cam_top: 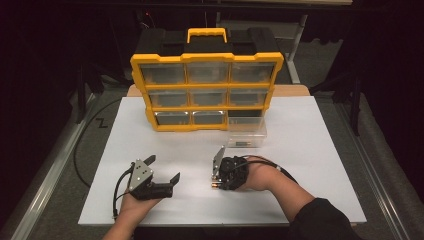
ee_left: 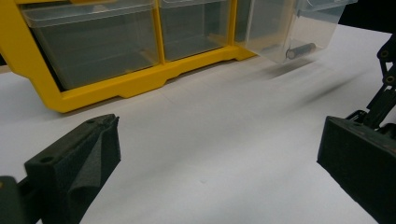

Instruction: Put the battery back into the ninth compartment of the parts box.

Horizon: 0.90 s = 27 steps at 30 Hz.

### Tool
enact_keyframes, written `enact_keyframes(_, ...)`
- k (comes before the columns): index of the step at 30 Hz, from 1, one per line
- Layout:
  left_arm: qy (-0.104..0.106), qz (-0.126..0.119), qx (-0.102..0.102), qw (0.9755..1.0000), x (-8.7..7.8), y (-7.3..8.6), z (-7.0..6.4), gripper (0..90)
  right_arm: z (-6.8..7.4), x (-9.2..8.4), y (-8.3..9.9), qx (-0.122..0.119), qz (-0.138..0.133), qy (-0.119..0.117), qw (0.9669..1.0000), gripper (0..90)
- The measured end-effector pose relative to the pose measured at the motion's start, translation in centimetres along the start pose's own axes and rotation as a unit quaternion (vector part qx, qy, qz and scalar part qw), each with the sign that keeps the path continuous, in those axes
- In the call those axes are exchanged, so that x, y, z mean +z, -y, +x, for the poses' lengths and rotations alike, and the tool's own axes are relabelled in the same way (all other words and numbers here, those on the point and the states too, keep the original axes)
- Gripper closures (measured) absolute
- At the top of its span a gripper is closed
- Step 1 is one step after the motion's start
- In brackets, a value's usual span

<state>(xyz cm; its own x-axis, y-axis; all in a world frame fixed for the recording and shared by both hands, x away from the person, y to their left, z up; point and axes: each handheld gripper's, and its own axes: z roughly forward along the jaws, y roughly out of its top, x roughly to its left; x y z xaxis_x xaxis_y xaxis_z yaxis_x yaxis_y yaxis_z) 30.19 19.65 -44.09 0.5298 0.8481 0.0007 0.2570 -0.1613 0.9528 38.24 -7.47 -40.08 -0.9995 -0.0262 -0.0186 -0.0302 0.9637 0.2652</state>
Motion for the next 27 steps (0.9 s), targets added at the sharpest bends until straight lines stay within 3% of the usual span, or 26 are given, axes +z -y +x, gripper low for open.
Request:
enact_keyframes(6, 0.001, 0.001, 0.0, 1.0, 0.0, 0.0, 0.0, 0.3, 0.0, 0.2, 0.0, 0.008, 0.006, -0.01, 0.9999, 77.8)
enact_keyframes(12, 0.002, 0.003, 0.001, 1.0, 0.1, 0.1, 0.0, 0.3, -0.2, 0.1, 0.0, -0.004, 0.004, -0.015, 0.9999, 78.7)
enact_keyframes(14, 0.002, 0.004, 0.002, 1.0, 0.1, 0.1, 0.0, 0.3, 0.0, -0.2, 0.2, 0.011, 0.008, -0.015, 0.9998, 78.7)
enact_keyframes(15, 0.002, 0.003, 0.002, 1.0, 0.1, 0.1, 0.0, 0.3, -0.2, -0.3, 0.2, -0.003, 0.003, -0.015, 0.9999, 78.7)
enact_keyframes(18, 0.002, 0.003, 0.002, 1.0, 0.1, 0.0, 0.0, 0.3, -0.2, -0.8, 0.4, -0.003, -0.001, -0.013, 0.9999, 78.7)
enact_keyframes(27, 0.001, 0.001, 0.002, 1.0, 0.0, 0.0, -0.1, 0.3, -0.2, -2.0, 1.6, 0.016, 0.007, -0.008, 0.9998, 78.6)
